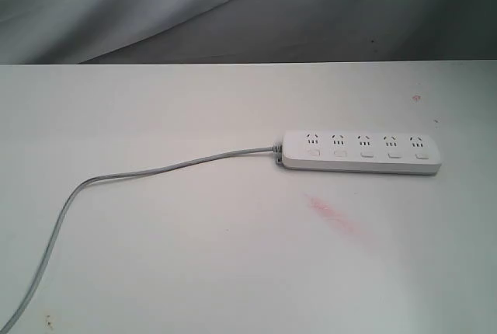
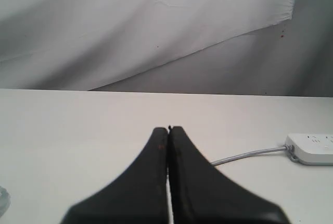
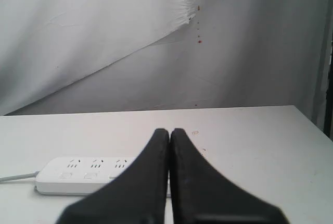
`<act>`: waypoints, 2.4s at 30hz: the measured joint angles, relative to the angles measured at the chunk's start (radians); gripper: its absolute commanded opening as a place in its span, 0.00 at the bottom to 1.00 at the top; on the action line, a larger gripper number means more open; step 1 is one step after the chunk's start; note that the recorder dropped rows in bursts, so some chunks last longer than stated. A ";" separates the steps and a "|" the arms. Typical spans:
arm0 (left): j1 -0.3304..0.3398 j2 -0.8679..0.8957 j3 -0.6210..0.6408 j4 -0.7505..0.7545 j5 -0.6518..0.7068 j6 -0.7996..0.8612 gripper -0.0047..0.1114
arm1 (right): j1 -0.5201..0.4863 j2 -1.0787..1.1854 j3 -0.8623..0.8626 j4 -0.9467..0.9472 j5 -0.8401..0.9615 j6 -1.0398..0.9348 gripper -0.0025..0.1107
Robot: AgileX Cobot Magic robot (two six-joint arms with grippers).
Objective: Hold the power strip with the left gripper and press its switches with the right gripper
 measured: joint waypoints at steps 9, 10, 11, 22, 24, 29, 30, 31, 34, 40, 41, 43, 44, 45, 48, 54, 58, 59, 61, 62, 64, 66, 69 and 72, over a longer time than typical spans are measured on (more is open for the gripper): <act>0.000 0.000 0.000 0.000 0.000 0.000 0.04 | 0.000 0.000 0.000 0.000 0.000 0.000 0.02; 0.000 0.000 0.000 0.000 0.000 0.000 0.04 | 0.000 0.000 0.000 0.000 0.000 0.000 0.02; 0.000 0.000 0.000 0.000 0.000 0.000 0.04 | 0.000 0.000 0.000 0.000 0.000 0.000 0.02; 0.000 0.000 0.000 -0.055 -0.060 -0.033 0.04 | 0.000 0.000 0.000 0.099 -0.096 0.048 0.02; 0.000 0.000 0.000 -0.085 -0.087 -0.059 0.04 | 0.000 0.000 0.000 0.180 -0.125 0.065 0.02; 0.000 0.024 0.000 -0.155 -0.178 -0.117 0.04 | 0.000 0.009 -0.064 0.296 -0.085 0.074 0.02; 0.000 0.050 -0.009 -0.174 -0.176 -0.130 0.04 | 0.000 0.024 -0.086 0.301 -0.075 0.074 0.02; 0.000 0.085 -0.025 -0.188 -0.168 -0.141 0.04 | 0.000 0.051 -0.114 0.304 -0.065 0.074 0.02; 0.000 0.207 -0.106 -0.207 -0.118 -0.151 0.04 | 0.000 0.168 -0.206 0.311 -0.022 0.074 0.02; 0.000 0.494 -0.382 -0.212 0.097 -0.088 0.04 | 0.000 0.410 -0.447 0.282 0.128 0.074 0.02; 0.000 0.540 -0.434 -0.212 0.130 -0.051 0.04 | 0.000 0.449 -0.489 0.269 0.151 0.074 0.02; 0.000 0.619 -0.536 -0.212 0.186 0.022 0.04 | 0.000 0.517 -0.560 0.247 0.186 0.072 0.02; 0.000 0.661 -0.583 -0.219 0.208 0.051 0.04 | 0.000 0.548 -0.597 0.236 0.201 0.068 0.02; -0.007 0.703 -0.628 -0.227 0.227 0.076 0.04 | 0.000 0.576 -0.631 0.222 0.214 0.068 0.02; -0.053 0.819 -0.739 -0.265 0.263 0.158 0.04 | 0.018 0.652 -0.720 0.172 0.251 0.066 0.02; -0.167 1.086 -0.933 -0.292 0.346 0.260 0.04 | 0.091 0.815 -0.882 0.052 0.363 0.060 0.02; -0.229 1.249 -1.030 -0.294 0.368 0.275 0.04 | 0.106 0.943 -0.959 0.027 0.433 0.060 0.02; -0.245 1.299 -1.061 -0.294 0.370 0.279 0.04 | 0.106 0.980 -0.973 0.025 0.449 0.060 0.02; -0.264 1.371 -1.103 -0.296 0.374 0.279 0.04 | 0.106 1.048 -0.996 0.023 0.472 0.060 0.02; -0.277 1.410 -1.125 -0.296 0.374 0.281 0.04 | 0.106 1.085 -1.004 0.021 0.481 0.060 0.02; -0.293 1.479 -1.162 -0.296 0.374 0.281 0.04 | 0.106 1.151 -1.021 0.020 0.492 0.060 0.02; -0.313 1.552 -1.201 -0.296 0.380 0.283 0.04 | 0.106 1.223 -1.034 0.020 0.502 0.060 0.02; -0.340 1.650 -1.256 -0.300 0.387 0.283 0.04 | 0.097 1.325 -1.052 0.020 0.516 0.059 0.02; -0.359 1.746 -1.313 -0.313 0.391 0.283 0.04 | 0.088 1.430 -1.080 0.016 0.544 0.053 0.02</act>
